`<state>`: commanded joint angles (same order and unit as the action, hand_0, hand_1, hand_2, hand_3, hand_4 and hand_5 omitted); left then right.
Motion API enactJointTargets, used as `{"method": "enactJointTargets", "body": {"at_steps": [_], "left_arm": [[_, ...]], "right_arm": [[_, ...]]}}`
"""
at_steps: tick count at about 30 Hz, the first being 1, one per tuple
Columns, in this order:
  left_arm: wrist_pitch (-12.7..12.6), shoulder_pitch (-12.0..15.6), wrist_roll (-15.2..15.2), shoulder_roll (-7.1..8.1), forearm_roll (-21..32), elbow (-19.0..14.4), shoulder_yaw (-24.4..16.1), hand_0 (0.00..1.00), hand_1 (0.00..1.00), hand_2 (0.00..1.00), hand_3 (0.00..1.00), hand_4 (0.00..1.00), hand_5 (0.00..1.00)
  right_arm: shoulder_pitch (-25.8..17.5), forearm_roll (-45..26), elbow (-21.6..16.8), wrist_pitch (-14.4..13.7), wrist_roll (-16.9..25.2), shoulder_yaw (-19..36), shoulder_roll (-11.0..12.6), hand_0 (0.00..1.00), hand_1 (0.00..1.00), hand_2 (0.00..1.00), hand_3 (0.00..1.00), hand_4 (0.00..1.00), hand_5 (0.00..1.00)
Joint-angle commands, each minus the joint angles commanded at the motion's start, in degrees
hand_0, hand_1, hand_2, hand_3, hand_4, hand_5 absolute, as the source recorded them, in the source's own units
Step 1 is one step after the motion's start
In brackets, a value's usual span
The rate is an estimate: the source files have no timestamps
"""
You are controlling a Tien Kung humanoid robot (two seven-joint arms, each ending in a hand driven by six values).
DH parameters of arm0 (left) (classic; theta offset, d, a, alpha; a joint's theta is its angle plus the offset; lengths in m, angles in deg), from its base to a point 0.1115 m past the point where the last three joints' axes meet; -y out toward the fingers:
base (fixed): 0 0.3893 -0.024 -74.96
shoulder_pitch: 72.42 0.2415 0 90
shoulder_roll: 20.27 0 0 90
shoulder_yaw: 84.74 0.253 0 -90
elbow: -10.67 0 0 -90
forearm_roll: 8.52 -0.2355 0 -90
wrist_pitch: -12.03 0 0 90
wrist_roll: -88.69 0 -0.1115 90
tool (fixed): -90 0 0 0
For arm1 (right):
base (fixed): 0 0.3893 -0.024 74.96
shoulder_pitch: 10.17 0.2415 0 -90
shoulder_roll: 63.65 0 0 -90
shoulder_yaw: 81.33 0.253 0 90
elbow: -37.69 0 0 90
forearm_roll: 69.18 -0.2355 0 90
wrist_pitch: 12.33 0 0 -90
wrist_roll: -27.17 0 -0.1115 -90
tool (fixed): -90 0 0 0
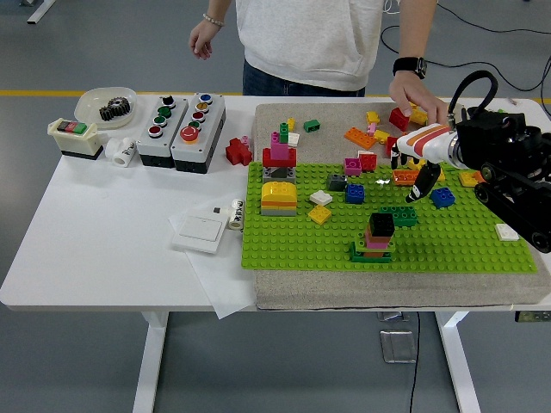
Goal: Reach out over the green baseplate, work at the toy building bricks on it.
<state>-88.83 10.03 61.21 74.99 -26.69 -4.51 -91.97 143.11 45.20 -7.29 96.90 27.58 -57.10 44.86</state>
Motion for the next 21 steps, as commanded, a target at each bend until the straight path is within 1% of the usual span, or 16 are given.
{"method": "enactJointTargets", "body": {"at_steps": [8, 11, 17, 20, 21], "left_arm": [[0.1, 0.0, -0.3, -0.02, -0.7, 0.0, -0.6, 0.448, 0.572, 0.677, 0.838, 0.935, 0.88], [0.2, 0.0, -0.3, 0.0, -0.6, 0.0, -0.4, 0.448, 0.573, 0.677, 0.838, 0.931, 0.884], [0.1, -0.1, 0.0, 0.05, -0.1, 0.0, 0.0, 0.449, 0.572, 0.677, 0.836, 0.927, 0.884], [0.1, -0.1, 0.0, 0.02, -0.1, 0.0, 0.0, 0.449, 0.572, 0.677, 0.836, 0.927, 0.884], [0.1, -0.1, 0.0, 0.01, -0.1, 0.0, 0.0, 0.448, 0.572, 0.677, 0.836, 0.925, 0.887]], "right_arm": [[-0.3, -0.5, 1.4, 0.1, 1.2, 0.1, -0.2, 0.474, 0.612, 0.695, 0.76, 0.998, 0.241], [-0.9, 0.2, 2.1, -0.6, 1.3, 0.8, 0.1, 0.461, 0.602, 0.69, 0.755, 0.998, 0.231], [-2.4, 2.1, 3.0, -2.1, 1.8, 2.0, 2.0, 0.451, 0.591, 0.681, 0.75, 0.998, 0.232], [-3.1, 3.1, 3.1, -3.6, 2.6, 2.3, 2.7, 0.451, 0.591, 0.681, 0.75, 0.998, 0.232], [-3.4, 3.8, 3.2, -4.4, 3.1, 2.3, 2.9, 0.433, 0.581, 0.67, 0.731, 0.998, 0.231]]}}
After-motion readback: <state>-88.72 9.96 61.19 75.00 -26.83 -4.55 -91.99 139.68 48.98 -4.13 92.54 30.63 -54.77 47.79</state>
